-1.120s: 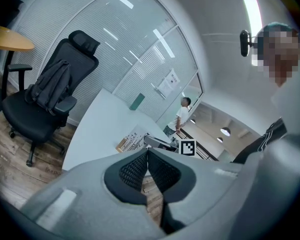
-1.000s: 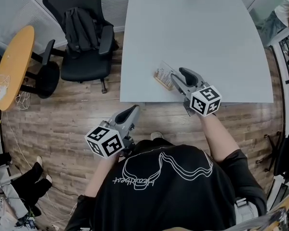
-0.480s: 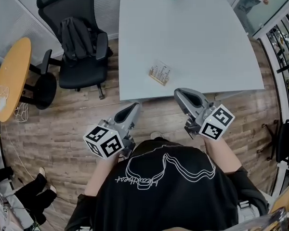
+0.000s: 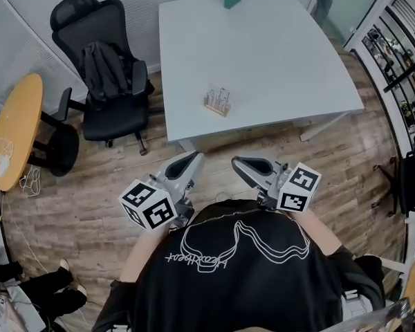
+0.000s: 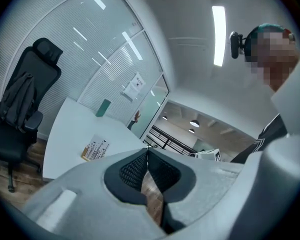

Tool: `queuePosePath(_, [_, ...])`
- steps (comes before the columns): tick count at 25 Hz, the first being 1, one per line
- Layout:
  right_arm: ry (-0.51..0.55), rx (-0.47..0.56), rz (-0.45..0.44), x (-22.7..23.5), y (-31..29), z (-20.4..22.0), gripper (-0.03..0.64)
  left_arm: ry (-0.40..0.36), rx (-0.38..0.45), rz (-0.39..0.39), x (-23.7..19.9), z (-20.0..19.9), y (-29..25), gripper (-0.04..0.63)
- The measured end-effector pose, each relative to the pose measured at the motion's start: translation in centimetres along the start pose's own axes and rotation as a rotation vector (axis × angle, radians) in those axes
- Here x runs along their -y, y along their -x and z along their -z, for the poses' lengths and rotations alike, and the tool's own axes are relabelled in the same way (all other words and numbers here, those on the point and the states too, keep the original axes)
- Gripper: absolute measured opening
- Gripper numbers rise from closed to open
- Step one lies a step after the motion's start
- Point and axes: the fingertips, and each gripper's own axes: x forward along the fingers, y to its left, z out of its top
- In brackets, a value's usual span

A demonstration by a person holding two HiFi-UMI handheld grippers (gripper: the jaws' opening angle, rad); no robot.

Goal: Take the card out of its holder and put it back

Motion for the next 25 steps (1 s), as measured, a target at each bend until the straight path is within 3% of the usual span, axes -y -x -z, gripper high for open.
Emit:
queuePosePath(8, [0.008, 0.013, 0.036, -1.2, 1.3, 0.5, 0.006, -0.037, -0.030, 0.050, 2.9, 1.1, 0.4, 0.014])
queuePosePath(25, [-0.016, 0.023, 0.053, -3.3, 1.7, 3.1, 0.008, -0.029, -0.062, 0.067, 4.0, 4.5, 3.0, 0.014])
